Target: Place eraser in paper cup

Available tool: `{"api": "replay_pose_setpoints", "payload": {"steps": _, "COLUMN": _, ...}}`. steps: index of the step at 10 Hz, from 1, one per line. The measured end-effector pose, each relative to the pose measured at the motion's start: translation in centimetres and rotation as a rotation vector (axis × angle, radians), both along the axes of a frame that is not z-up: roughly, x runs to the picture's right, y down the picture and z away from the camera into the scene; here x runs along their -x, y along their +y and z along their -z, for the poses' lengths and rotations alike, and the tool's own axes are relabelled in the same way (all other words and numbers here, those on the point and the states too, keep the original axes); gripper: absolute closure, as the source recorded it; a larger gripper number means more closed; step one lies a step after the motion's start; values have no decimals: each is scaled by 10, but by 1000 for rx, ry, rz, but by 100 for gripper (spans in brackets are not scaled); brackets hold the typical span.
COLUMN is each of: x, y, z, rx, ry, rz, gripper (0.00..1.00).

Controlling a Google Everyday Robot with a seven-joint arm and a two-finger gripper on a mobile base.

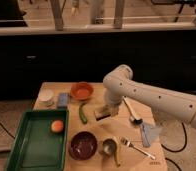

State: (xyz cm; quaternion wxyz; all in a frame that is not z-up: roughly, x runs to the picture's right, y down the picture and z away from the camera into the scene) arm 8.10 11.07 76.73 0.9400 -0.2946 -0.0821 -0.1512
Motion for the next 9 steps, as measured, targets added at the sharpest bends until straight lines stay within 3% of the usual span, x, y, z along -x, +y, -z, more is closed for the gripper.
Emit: {"api": "replay_pose_setpoints", "payload": {"steps": 9, "x": 38, "y": -30, "z": 10, "rx": 25, "ry": -55, "rz": 108, "gripper": 97}}
